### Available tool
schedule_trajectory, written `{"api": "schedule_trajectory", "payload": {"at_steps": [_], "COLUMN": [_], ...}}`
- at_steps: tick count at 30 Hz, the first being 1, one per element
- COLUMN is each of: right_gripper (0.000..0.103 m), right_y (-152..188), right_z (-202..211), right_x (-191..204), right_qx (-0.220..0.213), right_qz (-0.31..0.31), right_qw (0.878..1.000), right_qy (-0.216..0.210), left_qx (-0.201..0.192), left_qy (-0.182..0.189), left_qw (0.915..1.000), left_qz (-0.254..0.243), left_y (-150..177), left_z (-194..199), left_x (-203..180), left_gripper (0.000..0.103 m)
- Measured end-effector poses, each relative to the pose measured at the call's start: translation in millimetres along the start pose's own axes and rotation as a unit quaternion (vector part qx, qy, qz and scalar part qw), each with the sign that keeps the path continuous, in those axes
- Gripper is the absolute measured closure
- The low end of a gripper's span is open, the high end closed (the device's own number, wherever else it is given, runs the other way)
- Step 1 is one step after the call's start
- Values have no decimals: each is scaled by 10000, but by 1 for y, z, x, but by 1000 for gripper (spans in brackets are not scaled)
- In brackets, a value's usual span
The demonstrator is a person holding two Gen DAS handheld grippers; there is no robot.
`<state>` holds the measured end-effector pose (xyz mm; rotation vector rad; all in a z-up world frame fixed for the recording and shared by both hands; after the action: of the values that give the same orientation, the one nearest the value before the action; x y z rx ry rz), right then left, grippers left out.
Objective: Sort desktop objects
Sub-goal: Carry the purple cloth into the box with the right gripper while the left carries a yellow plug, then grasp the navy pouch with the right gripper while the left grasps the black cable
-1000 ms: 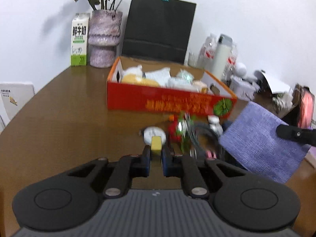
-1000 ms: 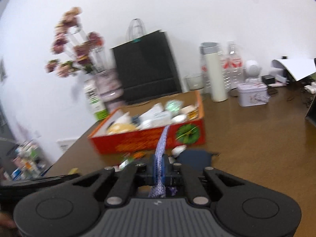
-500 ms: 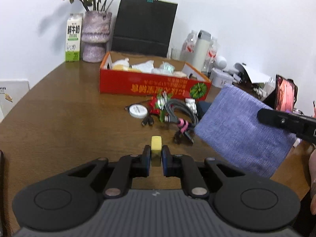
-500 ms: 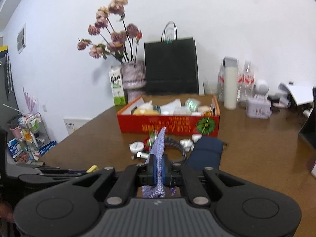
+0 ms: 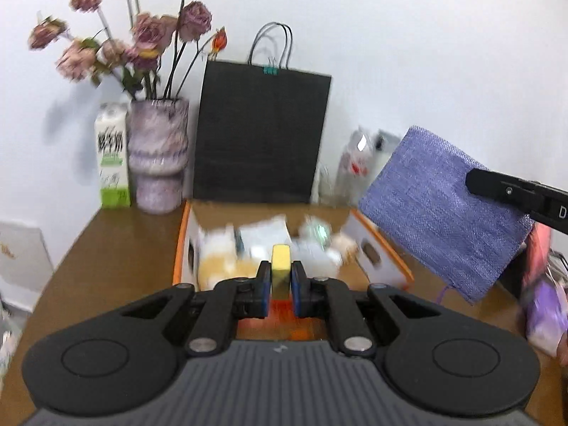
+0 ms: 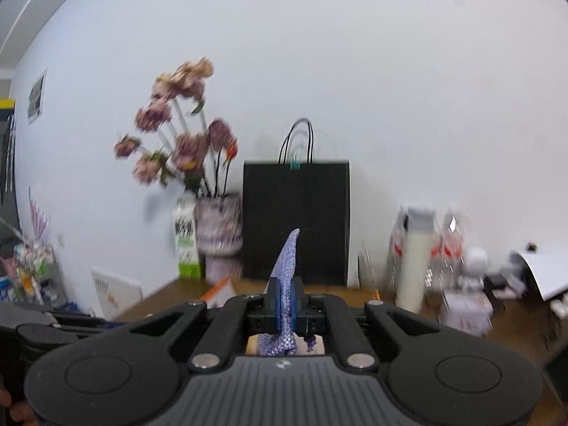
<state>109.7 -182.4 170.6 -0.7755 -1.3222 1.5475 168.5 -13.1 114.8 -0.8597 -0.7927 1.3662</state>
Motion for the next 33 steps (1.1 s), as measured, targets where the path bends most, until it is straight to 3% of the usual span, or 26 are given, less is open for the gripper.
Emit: {"api": "schedule_trajectory", "payload": {"at_steps": [4, 6, 7, 9, 12, 15, 17, 20, 22, 24, 27, 29, 31, 33], "right_gripper": [99, 99, 99, 99, 99, 99, 94, 84, 66, 58, 52, 45, 32, 30], "right_y": [-43, -52, -51, -35, 22, 79, 98, 111, 102, 90, 74, 68, 70, 78], "right_z": [-56, -86, -103, -151, -233, -280, -293, -295, -289, -275, -246, -217, -184, -151], "right_x": [-33, -54, -62, -83, -107, -115, -120, -127, -131, -131, -129, -124, -116, -107], "right_qx": [-94, -127, -77, 171, 1051, 1842, 2110, 2381, 2236, 2173, 2187, 2101, 2021, 1911], "right_qz": [-175, -614, -845, -1452, -1922, -1824, -1666, -1748, -1698, -1560, -1259, -956, -741, -682], "right_qw": [9998, 9978, 9960, 9884, 9756, 9657, 9627, 9549, 9593, 9629, 9670, 9720, 9750, 9776], "right_qy": [-33, -194, -288, -408, -146, 177, 290, 297, 300, 354, 342, 444, 552, 564], "left_qx": [178, 308, 448, 1029, 1869, 2003, 1878, 1586, 1491, 1379, 1251, 1173, 1209, 1239], "left_qy": [42, 130, -2, -131, -284, -460, -268, -298, -352, -442, -630, -627, -440, -353], "left_qw": [9998, 9994, 9990, 9946, 9819, 9777, 9804, 9853, 9870, 9886, 9897, 9911, 9917, 9916], "left_qz": [106, 22, 3, -59, -85, -430, -537, -557, -495, -413, -307, -93, 60, 125], "left_y": [-47, -58, -57, -45, -12, 3, 2, -11, -19, -23, -21, -8, 14, 40], "left_z": [-58, -96, -120, -179, -245, -266, -264, -252, -241, -225, -191, -161, -130, -96], "left_x": [-4, -16, -19, -25, -25, -27, -31, -29, -26, -19, -6, 1, -1, -5], "left_gripper": [91, 91, 91, 91, 91, 89, 63, 54, 53, 48, 31, 21, 20, 20]}}
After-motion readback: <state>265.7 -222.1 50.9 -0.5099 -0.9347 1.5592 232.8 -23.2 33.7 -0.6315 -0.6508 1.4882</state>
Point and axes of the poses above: each gripper's, at about its wrist camera, not at the fingertips, and z roughly against the way its jaws point, x to its left, y to its underside, the point moved 10 cm from there along -z, roughly the way its jaws point, and after that the axes turned 14 degrees about -y, right-handed, at the moved point
